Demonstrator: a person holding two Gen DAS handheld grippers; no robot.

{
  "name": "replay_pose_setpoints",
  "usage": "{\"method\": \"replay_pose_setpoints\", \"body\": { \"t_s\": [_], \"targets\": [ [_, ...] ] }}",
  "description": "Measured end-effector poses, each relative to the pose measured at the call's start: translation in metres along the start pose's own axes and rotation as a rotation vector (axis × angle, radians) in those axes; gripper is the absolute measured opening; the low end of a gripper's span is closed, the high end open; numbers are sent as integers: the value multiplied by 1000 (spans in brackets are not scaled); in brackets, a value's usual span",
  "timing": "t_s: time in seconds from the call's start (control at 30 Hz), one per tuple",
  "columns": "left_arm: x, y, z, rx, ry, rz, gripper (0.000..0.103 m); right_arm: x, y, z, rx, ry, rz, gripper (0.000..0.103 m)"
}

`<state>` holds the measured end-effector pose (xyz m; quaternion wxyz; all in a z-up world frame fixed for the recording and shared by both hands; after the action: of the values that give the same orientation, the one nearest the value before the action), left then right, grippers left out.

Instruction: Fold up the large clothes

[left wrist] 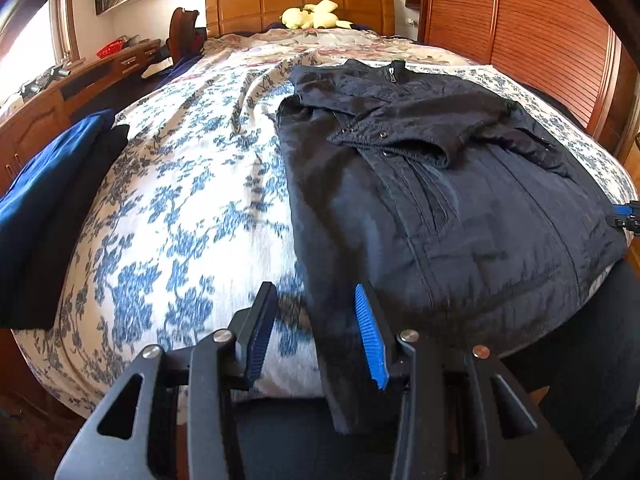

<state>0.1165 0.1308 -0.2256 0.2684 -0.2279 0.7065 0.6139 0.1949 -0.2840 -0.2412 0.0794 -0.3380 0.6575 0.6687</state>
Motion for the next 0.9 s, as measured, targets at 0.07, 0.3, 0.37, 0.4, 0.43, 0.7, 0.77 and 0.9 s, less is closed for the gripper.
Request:
{"method": "replay_pose_setpoints", "body": {
  "t_s": [0.07, 0.3, 0.37, 0.4, 0.43, 0.7, 0.77, 0.9],
  "targets": [
    [4, 2, 0, 13, 10, -1, 39, 4, 0, 0, 4, 5, 5, 48],
    [5, 2, -5, 51, 17, -13, 34, -3, 6, 3, 0, 15, -44, 22],
    [4, 1, -8, 65, 15, -11, 32, -10, 13, 4, -32, -7, -78, 20],
    [4, 1, -9, 69, 14, -12, 30, -13, 15, 5, -45, -15, -89, 20],
    [3, 0, -9, 73, 17, -12, 29, -14, 17, 6, -51, -19, -93, 20],
    [2, -8, -6, 101, 44, -1, 30, -6, 0, 4, -34, -38, -50, 24],
    [1, -8, -7, 97, 35, 3, 30, -5, -3, 3, -48, -53, -47, 24],
    [-2, -6, -11, 78, 1, 1, 12, -8, -2, 4, -53, -44, -55, 20]
  ]
}}
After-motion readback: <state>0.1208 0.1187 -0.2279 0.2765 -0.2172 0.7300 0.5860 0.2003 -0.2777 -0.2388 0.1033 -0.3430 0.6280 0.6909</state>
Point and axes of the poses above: each gripper's, at about its wrist camera, not at the fingertips, and y roughly against the way its jaws point, z to its left, x to its underside, the point moved 10 cm from there along -y, roughly the way its jaws point, and after that the axes turned 6 degrees about x, right-handed, at the moved point
